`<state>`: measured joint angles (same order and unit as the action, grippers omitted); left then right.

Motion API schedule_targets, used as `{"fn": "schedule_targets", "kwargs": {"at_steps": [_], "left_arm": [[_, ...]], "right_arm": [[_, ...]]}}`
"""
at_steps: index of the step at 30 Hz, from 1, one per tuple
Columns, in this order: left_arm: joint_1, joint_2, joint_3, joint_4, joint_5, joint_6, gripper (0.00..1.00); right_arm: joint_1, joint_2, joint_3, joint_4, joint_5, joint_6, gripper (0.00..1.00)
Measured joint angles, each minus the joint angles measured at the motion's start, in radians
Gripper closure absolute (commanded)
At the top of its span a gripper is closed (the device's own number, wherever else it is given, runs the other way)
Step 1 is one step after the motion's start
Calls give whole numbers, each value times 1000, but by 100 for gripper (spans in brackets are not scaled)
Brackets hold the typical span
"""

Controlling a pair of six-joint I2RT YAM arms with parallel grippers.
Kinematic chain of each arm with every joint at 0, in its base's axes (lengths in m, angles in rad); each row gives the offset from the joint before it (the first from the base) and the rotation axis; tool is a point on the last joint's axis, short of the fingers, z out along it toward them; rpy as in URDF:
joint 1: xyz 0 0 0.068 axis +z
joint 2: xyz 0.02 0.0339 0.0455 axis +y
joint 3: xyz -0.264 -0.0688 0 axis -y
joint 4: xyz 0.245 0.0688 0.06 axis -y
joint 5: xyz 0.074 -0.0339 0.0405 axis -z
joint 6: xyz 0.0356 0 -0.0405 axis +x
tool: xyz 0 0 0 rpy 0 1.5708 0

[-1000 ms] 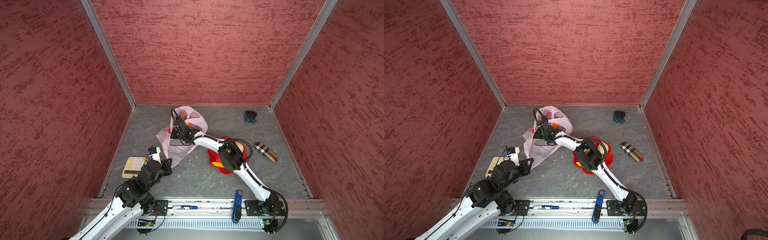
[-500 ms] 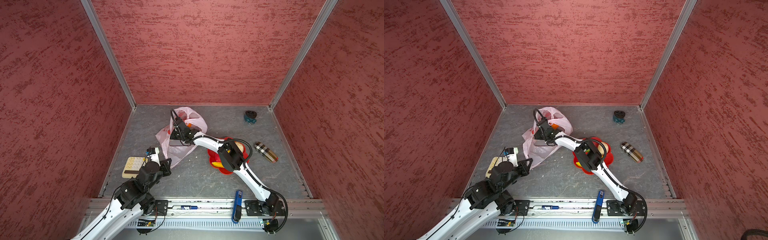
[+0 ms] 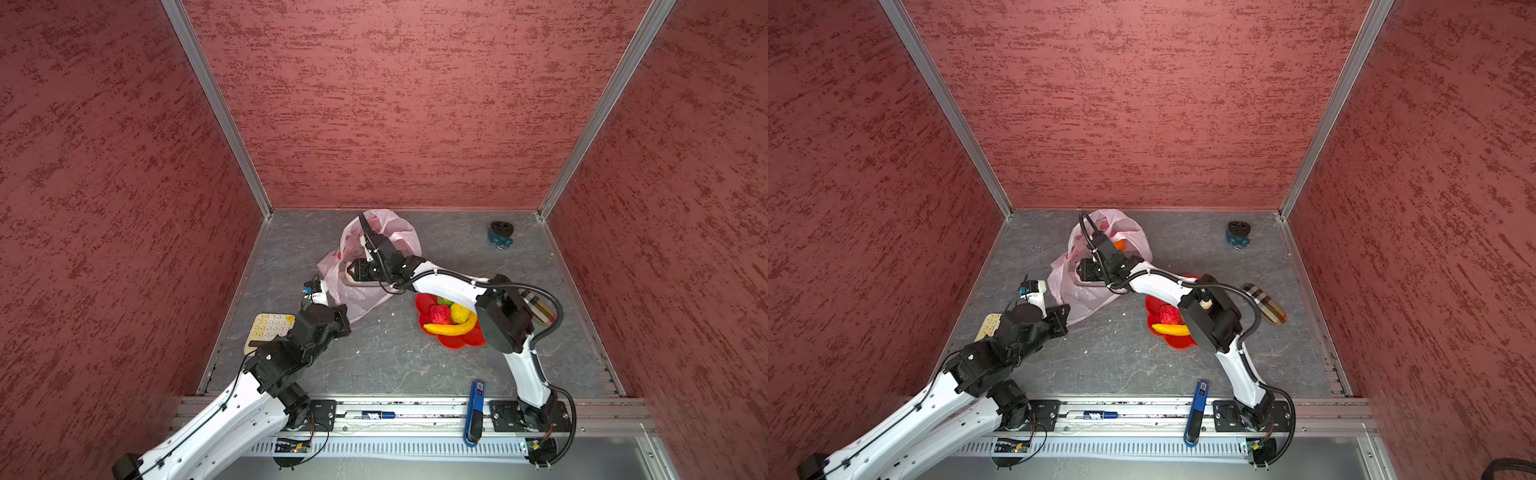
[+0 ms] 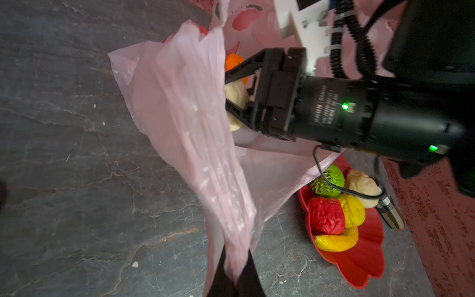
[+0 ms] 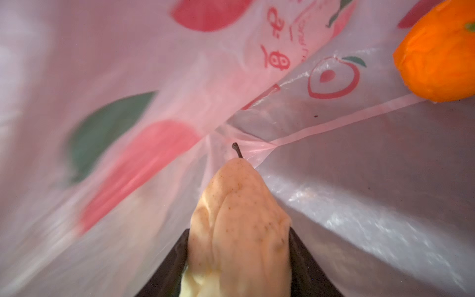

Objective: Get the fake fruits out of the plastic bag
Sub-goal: 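Close the right gripper on the second beige fruit in the bag, then lift the beige fruit out of the bag and carry it over the plate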

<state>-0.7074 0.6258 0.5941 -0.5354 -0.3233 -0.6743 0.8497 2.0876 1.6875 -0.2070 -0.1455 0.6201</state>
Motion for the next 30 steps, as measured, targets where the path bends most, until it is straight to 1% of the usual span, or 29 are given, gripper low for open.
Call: {"fn": "schedule_targets", "kwargs": {"at_steps": [5,8,12,16,19,24,27,30], "left_arm": [[9,113,103,32,-44,63,100],[14,165,136,44,-61,89,100],[16,187,139,61,-64,107,100],[20,169,139,66,-68,111,100],[30,151,139,66,-68,112,99],[56,135,139,65,-67,112,99],[75,133,139,65,-59,113,99],[89,136,139,65,-44,114,99]], "right_arm": [[7,-224,-117,-15,-4,-32,73],[9,-345,-206,-43,-6,-39,73],[13,-473,-290,-117,16,-48,73],[2,-606,-341,-222,80,-58,73],[-33,-715,-384,-281,125,-61,73],[-129,-855,-475,-360,192,-61,74],[-184,-888,-547,-383,226,-64,74],[-221,-875,-624,-386,239,-71,74]]}}
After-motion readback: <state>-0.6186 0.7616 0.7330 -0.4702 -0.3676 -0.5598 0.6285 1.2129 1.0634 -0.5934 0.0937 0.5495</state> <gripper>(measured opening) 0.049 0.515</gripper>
